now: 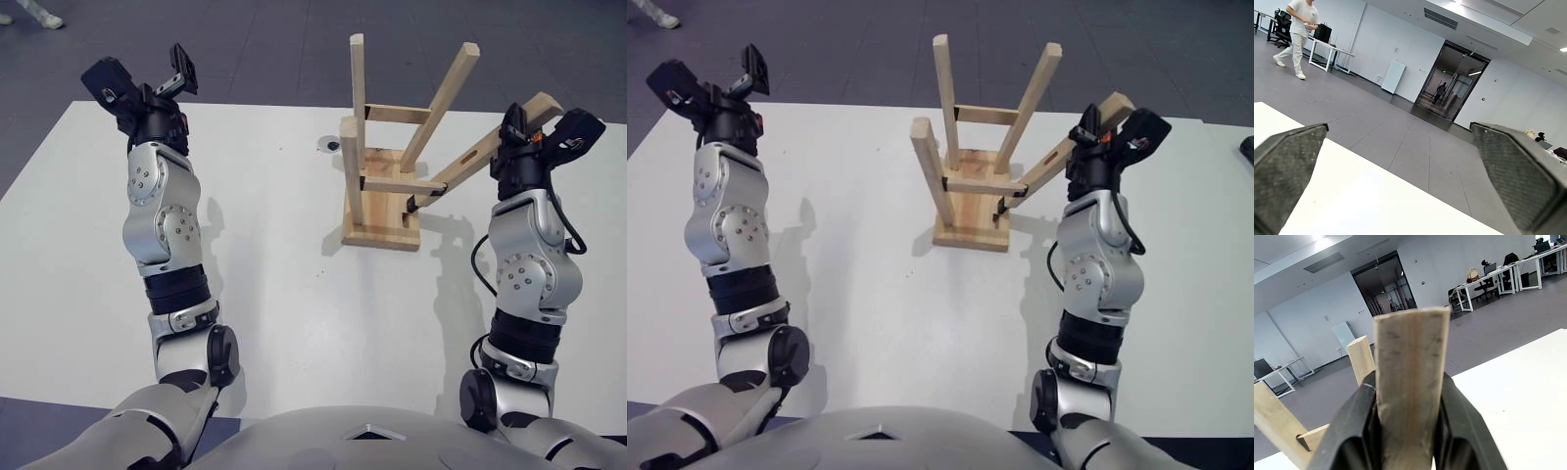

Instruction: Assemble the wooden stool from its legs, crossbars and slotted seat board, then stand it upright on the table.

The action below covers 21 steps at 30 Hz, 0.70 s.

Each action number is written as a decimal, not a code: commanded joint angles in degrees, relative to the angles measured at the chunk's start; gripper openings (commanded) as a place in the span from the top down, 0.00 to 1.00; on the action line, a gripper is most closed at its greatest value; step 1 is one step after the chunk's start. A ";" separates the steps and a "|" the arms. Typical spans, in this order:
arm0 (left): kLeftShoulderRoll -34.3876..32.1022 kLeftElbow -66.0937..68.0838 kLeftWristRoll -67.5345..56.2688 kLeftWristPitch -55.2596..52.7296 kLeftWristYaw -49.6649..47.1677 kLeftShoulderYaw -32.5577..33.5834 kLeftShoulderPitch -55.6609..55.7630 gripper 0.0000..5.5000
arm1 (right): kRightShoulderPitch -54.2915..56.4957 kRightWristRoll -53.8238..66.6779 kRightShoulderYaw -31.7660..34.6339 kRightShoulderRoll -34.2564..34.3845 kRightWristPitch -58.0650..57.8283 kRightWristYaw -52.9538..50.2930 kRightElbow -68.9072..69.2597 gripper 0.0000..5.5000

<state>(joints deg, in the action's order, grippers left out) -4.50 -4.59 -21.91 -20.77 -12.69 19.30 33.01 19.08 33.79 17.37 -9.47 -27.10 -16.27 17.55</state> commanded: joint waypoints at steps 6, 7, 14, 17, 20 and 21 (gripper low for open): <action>0.52 -0.98 1.16 -1.03 -0.61 -0.94 -1.52 0.02 | -5.03 7.86 0.33 5.72 -6.60 -2.17 10.41 0.81; 0.49 -1.01 1.23 -1.01 -0.64 -0.88 -1.53 0.02 | -5.60 7.54 0.39 5.70 -6.75 -2.07 10.49 0.81; 0.09 -1.00 1.21 -0.99 -0.39 -0.68 -1.50 0.02 | -8.51 8.47 3.60 6.22 -6.53 -3.42 12.40 0.81; 0.11 -1.04 1.31 -0.83 -0.54 -0.56 -1.55 0.02 | -9.03 9.64 4.98 6.03 -6.91 -4.32 13.42 0.81; 0.40 -1.33 1.44 -0.80 -0.59 -0.63 -1.80 0.02 | -8.97 11.19 5.93 6.35 -6.95 -5.00 13.98 0.81; 0.48 -1.48 1.48 -0.84 -0.60 -0.63 -1.93 0.02 | -8.96 10.75 5.69 6.01 -7.07 -5.14 14.01 0.81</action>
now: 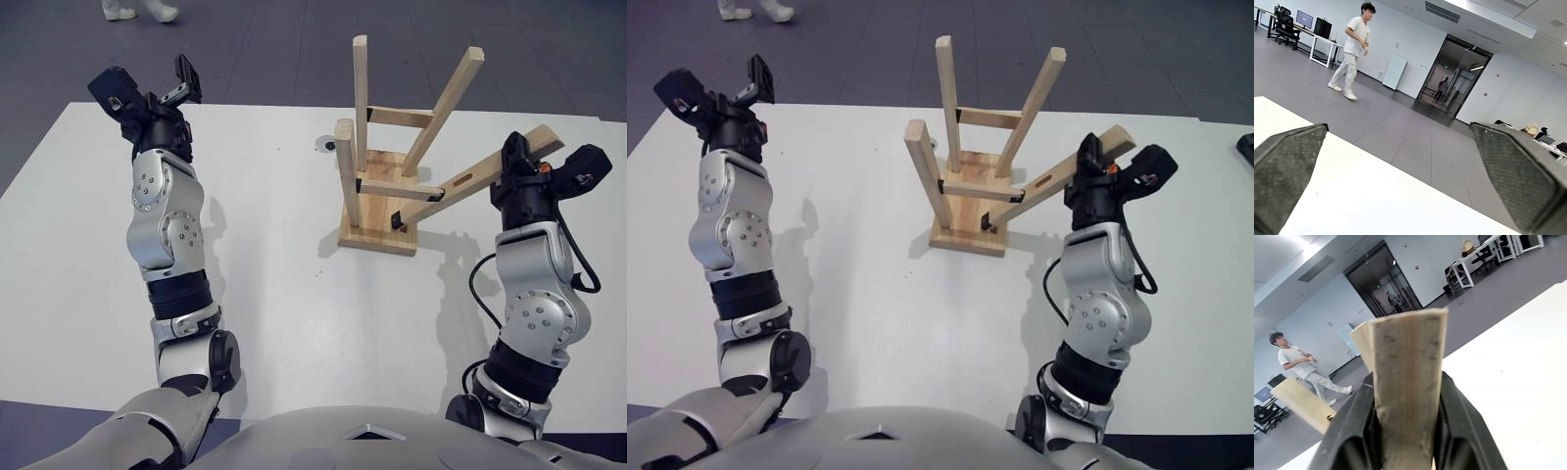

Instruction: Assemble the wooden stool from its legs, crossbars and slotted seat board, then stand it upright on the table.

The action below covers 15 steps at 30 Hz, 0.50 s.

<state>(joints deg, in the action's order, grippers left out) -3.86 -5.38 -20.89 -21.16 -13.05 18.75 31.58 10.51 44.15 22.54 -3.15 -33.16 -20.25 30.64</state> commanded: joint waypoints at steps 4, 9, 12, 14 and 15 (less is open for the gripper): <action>0.26 -0.48 0.68 -0.41 -0.23 -0.25 -0.40 0.02 | -1.93 -3.08 -1.29 -0.65 -1.04 -1.09 -0.78 0.81; 0.14 -0.22 0.74 -0.49 -0.05 -0.19 0.29 0.02 | -2.59 -5.91 -0.66 -1.00 1.14 -0.96 -3.33 0.81; 0.32 -0.04 0.88 -0.31 0.02 -0.42 0.34 0.02 | -2.07 -6.64 -0.14 -1.45 2.23 -0.31 -4.78 0.81; 0.41 -0.07 0.93 -0.23 0.03 -0.49 0.24 0.02 | -1.87 -7.43 0.05 -2.29 2.85 0.24 -5.75 0.81; 0.43 -0.15 0.94 -0.19 0.03 -0.47 0.15 0.02 | -1.95 -8.19 -0.29 -2.77 3.10 0.66 -6.30 0.81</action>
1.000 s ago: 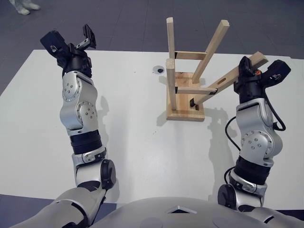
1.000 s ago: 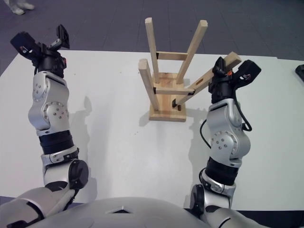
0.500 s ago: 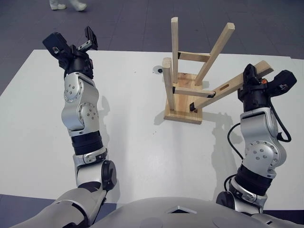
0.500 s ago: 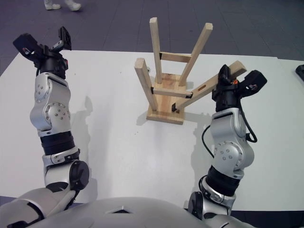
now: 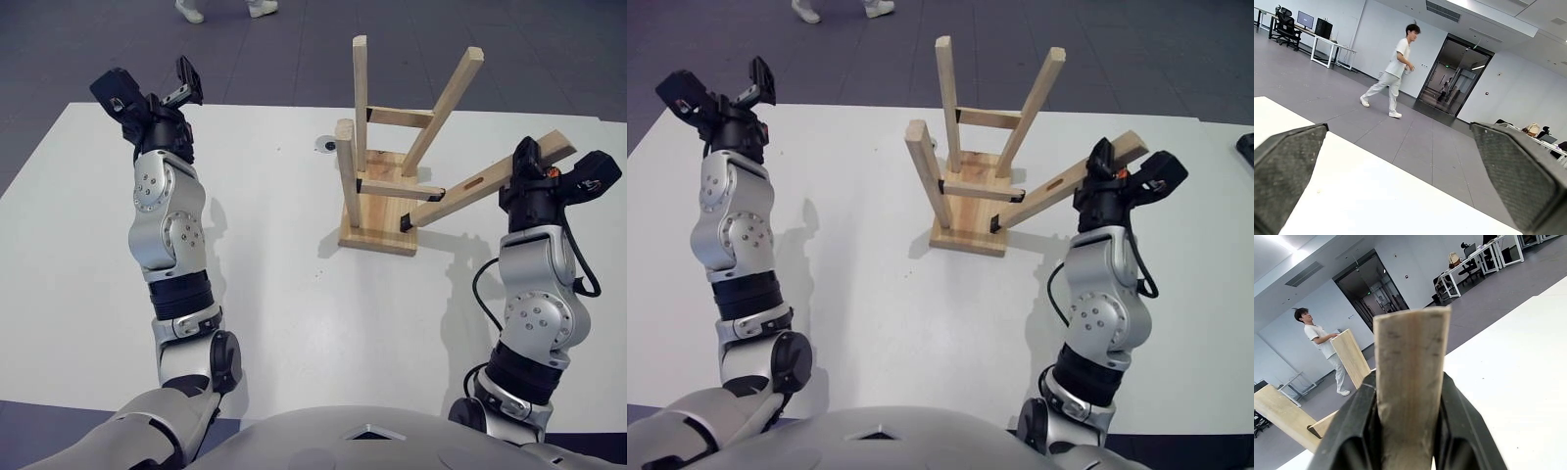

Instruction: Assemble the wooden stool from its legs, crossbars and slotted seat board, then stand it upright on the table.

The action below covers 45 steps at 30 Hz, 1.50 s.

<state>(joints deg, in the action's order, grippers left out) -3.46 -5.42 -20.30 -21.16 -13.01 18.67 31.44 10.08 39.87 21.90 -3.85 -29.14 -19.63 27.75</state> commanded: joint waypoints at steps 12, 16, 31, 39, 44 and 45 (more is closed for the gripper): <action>1.43 -1.66 1.15 -0.19 -0.21 -2.18 -0.62 0.02 | -10.80 -16.88 -10.67 -2.56 8.12 9.43 -10.36 0.81; 1.63 -1.98 1.16 -0.30 -0.27 -2.22 -0.88 0.02 | -14.17 -17.91 -9.78 -3.42 12.33 12.97 -13.97 0.81; 0.65 -7.49 0.80 -3.03 3.70 -5.34 -3.35 0.02 | -18.45 -24.24 -15.38 -6.64 17.60 17.17 -24.08 0.81; 0.95 -10.60 0.08 -4.76 5.49 -7.38 -6.04 0.02 | -20.93 -24.34 -18.69 -8.96 13.89 20.81 -41.74 0.81; 0.63 -10.90 -1.09 -4.54 7.59 -8.54 -5.70 0.02 | -18.01 -23.44 -19.40 -8.39 9.91 18.91 -42.68 0.81; 0.68 -10.99 -1.45 -4.33 8.32 -8.85 -5.58 0.02 | -17.13 -23.03 -19.31 -8.25 9.07 18.59 -42.74 0.81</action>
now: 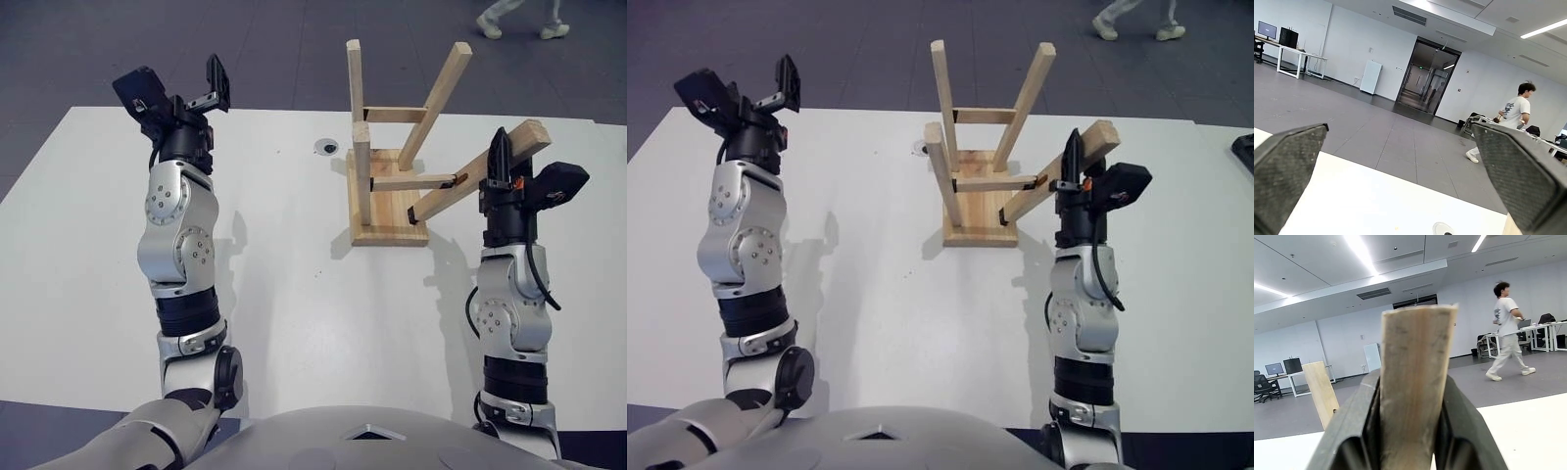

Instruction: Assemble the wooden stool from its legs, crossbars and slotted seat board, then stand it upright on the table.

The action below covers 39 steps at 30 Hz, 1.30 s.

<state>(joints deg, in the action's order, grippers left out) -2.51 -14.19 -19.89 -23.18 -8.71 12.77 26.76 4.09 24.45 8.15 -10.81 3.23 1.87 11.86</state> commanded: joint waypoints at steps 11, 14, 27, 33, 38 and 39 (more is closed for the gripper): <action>0.47 -3.91 -2.51 -2.03 7.67 -6.04 0.67 0.02 | -5.34 -4.39 -4.48 -1.96 -26.03 -4.05 -20.10 0.81; 0.14 -4.50 -1.96 -2.03 8.71 -7.74 1.54 0.02 | -3.94 -3.58 -4.16 -1.74 -26.48 -4.44 -17.88 0.81; 1.52 -4.16 -1.77 -2.20 9.23 -10.85 6.02 0.02 | -5.72 -11.00 -12.92 -5.13 -27.69 -2.14 -19.18 0.81; 1.61 -4.21 -1.87 -2.26 8.96 -10.45 5.91 0.02 | -7.12 -17.83 -21.30 -10.52 -27.89 -0.21 -21.59 0.80; 1.89 -3.66 -2.05 -1.82 8.03 -9.75 6.78 0.02 | -4.59 -22.00 -29.44 -13.01 -30.26 0.55 -29.31 0.79; 1.99 -3.57 -2.06 -1.80 7.76 -9.63 6.94 0.02 | -4.44 -21.86 -29.98 -12.86 -30.74 0.44 -31.44 0.79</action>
<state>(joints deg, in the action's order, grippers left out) -0.80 -16.74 -21.74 -23.26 -0.46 2.92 29.33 12.82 19.99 -2.75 -18.87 -4.24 -3.10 6.31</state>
